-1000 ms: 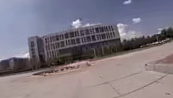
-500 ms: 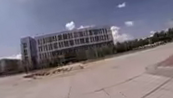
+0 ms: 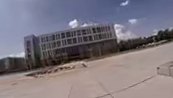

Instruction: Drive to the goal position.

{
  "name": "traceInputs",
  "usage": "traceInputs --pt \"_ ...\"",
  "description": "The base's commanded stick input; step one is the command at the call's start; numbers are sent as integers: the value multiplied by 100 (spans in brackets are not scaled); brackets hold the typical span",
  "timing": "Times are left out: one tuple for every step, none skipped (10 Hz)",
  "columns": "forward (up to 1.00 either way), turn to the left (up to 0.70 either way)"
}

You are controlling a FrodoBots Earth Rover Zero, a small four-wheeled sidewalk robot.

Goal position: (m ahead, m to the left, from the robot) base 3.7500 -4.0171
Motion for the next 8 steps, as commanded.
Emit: traceInputs --pt "70 11" --pt "70 -13" --pt "70 -24" --pt "70 -24" --pt "70 -24" --pt "70 -24" --pt "70 -24" --pt "70 -24"
